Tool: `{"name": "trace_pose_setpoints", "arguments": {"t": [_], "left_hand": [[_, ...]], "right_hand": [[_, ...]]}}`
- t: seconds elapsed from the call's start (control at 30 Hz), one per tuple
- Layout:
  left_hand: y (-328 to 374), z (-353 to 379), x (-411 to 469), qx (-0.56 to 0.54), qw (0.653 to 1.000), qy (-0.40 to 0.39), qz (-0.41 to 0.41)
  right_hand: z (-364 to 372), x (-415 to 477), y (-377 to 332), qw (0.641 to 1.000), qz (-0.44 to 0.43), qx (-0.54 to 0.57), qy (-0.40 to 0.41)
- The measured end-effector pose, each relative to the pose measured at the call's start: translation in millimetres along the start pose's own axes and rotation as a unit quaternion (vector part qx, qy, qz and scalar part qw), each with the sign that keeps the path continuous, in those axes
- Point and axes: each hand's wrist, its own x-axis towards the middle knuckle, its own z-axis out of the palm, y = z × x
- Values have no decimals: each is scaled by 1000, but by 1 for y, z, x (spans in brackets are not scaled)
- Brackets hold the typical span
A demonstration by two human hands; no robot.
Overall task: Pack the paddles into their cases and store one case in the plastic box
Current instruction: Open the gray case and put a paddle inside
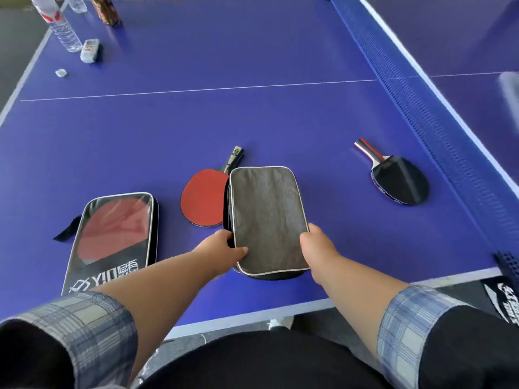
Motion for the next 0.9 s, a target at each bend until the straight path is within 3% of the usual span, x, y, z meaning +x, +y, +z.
{"name": "trace_pose_setpoints", "arguments": {"t": [0.23, 0.47, 0.7, 0.8, 0.9], "left_hand": [[-11, 38, -26, 64, 994, -78, 32], [14, 47, -18, 94, 993, -64, 40], [51, 54, 0, 182, 982, -14, -43], [78, 63, -5, 81, 995, 58, -14], [110, 77, -21, -58, 990, 91, 95]], "right_hand": [[-23, -42, 56, 998, -2, -16, 63], [-47, -37, 51, 997, -47, -4, 62], [-65, 3, 42, 995, -58, -81, 3], [-72, 16, 33, 979, -91, -184, -5], [-86, 8, 8, 972, -165, -167, -8]]}}
